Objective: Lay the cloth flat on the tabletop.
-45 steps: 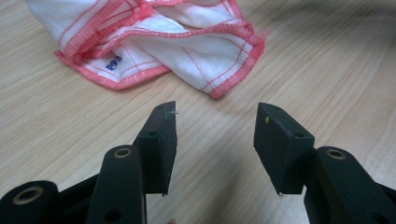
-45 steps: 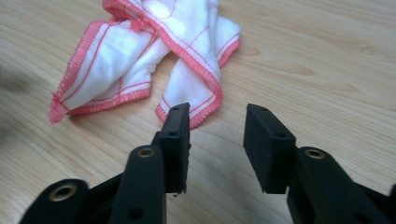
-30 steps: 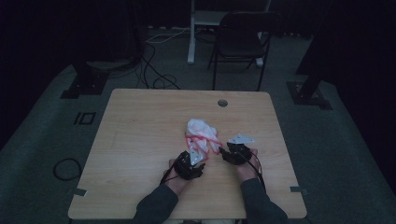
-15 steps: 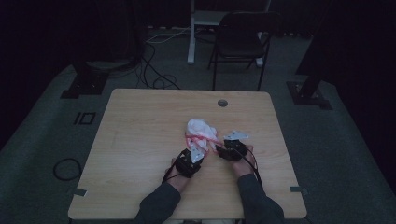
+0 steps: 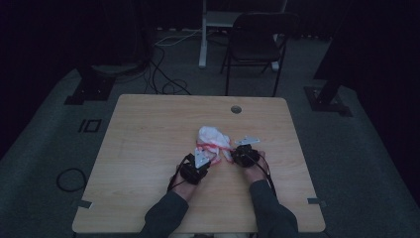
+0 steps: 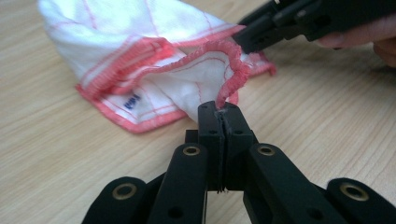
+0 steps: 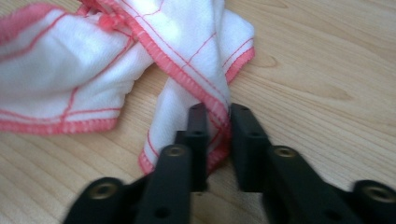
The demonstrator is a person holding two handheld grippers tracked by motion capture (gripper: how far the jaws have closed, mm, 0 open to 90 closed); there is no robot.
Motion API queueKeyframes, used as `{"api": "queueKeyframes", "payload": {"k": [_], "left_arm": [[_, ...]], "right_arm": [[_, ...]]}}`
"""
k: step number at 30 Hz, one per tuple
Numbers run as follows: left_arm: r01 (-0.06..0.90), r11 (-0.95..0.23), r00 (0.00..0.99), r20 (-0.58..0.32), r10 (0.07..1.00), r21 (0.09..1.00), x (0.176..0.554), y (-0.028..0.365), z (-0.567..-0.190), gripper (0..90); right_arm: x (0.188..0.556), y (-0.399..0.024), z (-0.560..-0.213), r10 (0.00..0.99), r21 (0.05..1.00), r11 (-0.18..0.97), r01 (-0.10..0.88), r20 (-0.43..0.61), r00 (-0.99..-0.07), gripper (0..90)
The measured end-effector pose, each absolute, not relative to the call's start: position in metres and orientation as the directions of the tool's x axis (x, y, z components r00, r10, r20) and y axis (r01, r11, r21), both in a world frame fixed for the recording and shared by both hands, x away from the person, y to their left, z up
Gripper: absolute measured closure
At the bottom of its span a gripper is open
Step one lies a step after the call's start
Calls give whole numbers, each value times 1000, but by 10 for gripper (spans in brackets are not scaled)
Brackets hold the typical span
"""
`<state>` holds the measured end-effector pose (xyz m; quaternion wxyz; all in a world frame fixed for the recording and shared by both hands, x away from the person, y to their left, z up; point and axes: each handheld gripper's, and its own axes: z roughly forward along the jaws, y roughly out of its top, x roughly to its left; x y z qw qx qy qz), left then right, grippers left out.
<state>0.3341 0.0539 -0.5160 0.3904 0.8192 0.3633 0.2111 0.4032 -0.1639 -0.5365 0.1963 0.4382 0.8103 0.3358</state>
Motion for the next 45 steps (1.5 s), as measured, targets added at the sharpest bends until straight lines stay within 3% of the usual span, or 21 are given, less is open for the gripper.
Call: {"api": "queueKeyframes", "payload": {"k": [4, 25, 45], "left_arm": [[429, -406, 634, 51, 771, 807, 336, 62, -508, 893], [477, -197, 527, -100, 844, 856, 354, 131, -488, 895], [547, -49, 432, -232, 872, 836, 366, 176, -496, 895]], "right_arm": [[401, -166, -533, 837, 726, 390, 567, -22, -547, 873], [401, -194, -526, 865, 737, 326, 592, 20, -502, 884], [402, -229, -523, 889, 731, 267, 628, 65, -454, 886]]}}
